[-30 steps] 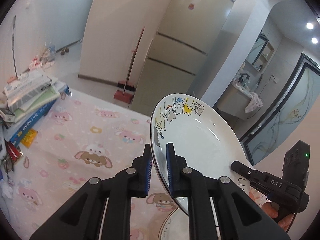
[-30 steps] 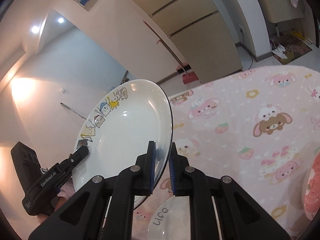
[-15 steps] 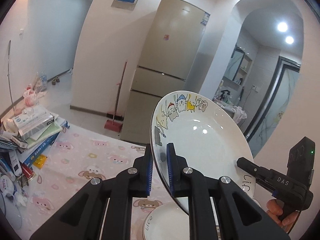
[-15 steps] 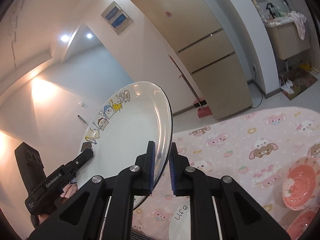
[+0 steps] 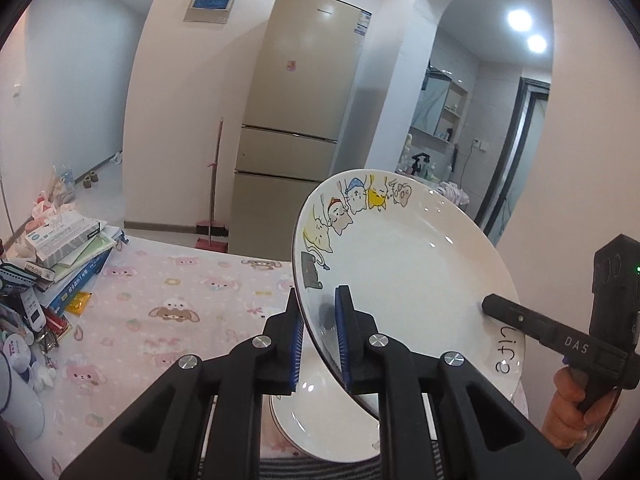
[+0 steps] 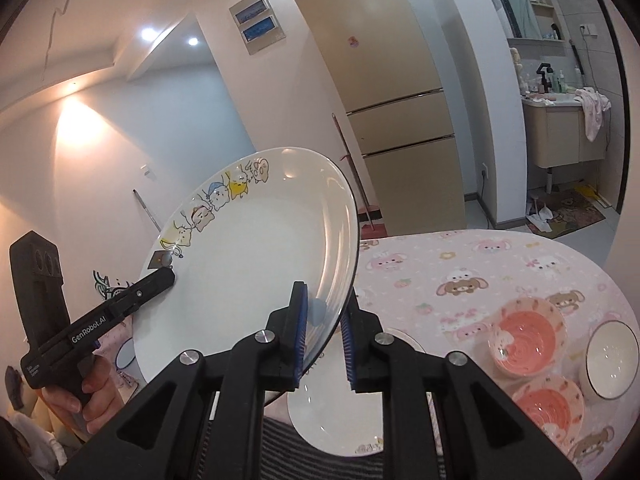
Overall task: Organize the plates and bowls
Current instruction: 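Carry the cartoon-rimmed plate with both tools over the 'Life' plate stack, then lower the cartoon-rimmed plate onto the 'Life' plate stack with both tools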
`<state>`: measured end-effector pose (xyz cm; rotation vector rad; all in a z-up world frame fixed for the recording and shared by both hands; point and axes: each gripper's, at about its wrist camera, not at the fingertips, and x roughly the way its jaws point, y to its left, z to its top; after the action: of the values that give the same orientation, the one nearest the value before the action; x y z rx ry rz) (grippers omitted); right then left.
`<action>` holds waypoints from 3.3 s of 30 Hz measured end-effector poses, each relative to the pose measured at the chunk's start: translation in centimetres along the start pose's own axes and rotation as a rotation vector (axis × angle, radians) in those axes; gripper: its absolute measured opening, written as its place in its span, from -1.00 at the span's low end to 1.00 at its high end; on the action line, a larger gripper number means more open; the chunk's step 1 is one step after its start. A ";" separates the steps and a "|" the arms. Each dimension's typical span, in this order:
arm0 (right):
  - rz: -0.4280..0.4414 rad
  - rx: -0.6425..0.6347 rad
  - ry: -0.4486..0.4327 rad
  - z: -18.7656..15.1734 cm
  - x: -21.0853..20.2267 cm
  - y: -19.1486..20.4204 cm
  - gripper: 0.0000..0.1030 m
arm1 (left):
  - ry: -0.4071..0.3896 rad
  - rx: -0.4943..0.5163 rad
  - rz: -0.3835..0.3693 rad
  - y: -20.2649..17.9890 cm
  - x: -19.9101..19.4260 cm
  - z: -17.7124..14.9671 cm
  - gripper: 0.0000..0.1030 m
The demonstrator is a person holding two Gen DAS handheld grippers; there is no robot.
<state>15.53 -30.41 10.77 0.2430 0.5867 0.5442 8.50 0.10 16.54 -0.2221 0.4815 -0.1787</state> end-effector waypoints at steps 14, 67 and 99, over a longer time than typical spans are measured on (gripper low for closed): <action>-0.021 0.031 -0.017 -4.3 -0.1 -1.7 -0.69 | 0.065 0.005 -0.028 0.5 1.9 -5.0 -0.67; -0.331 0.108 0.374 -11.3 11.5 -7.5 -0.53 | 0.479 0.104 0.089 2.1 17.3 -15.0 -0.52; -0.424 -0.079 0.275 -10.7 9.5 -6.9 -0.86 | 0.454 0.238 0.153 0.5 17.1 -15.8 -0.38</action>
<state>18.78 -30.18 -4.76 -0.0354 0.8556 0.1881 15.95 -5.88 -4.73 0.0934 0.9180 -0.1346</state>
